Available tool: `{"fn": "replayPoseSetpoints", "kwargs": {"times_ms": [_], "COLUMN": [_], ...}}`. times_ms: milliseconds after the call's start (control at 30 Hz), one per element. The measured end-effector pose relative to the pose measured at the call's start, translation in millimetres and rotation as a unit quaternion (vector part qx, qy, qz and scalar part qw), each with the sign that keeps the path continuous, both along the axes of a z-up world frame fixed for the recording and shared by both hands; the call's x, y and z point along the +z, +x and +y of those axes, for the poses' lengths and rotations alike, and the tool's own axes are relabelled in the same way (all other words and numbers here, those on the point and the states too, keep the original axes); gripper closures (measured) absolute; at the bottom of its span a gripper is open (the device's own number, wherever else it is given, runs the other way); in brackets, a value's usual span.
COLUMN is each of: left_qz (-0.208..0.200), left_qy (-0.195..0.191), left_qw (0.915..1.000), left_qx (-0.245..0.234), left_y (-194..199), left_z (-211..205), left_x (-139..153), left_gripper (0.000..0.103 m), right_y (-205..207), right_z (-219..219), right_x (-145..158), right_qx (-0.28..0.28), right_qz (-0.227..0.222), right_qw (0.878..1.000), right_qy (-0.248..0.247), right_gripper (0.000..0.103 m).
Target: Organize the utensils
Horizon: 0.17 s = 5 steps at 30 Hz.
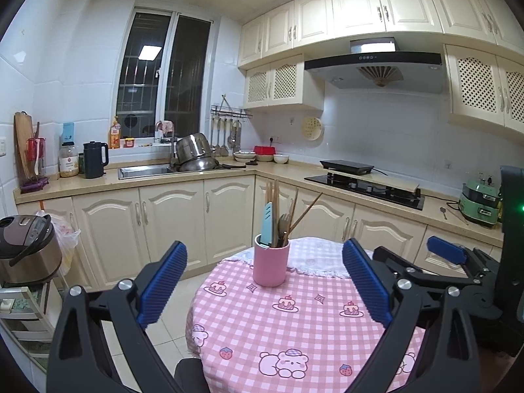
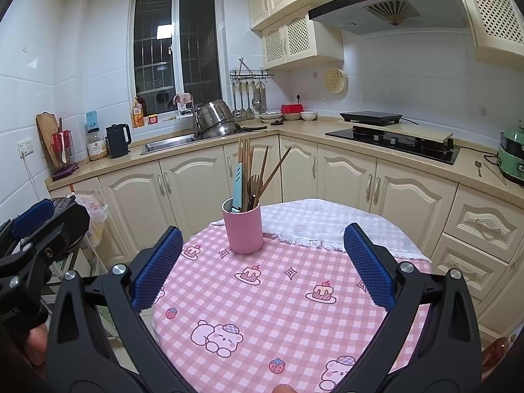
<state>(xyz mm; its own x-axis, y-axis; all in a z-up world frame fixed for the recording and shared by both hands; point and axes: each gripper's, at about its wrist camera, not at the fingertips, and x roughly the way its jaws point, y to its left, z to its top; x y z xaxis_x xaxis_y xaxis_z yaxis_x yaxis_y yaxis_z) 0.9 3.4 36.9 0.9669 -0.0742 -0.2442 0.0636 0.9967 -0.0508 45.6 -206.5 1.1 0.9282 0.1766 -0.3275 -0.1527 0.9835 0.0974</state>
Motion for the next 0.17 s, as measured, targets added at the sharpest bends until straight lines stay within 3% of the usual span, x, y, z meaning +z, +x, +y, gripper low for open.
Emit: {"fn": "replayPoseSetpoints", "kwargs": {"times_ms": [167], "left_qz": [0.012], "left_qy": [-0.016], "left_qw": [0.9998], "left_qx": [0.002], "left_y": [4.5], "left_z": [4.5], "left_x": [-0.7], "left_gripper": [0.005], "right_y": [-1.5], "right_z": [3.0], "right_x": [-1.6], "right_qx": [0.001], "right_qz": [-0.002], "right_qw": [1.0], "right_qy": [-0.001], "right_gripper": [0.006]}}
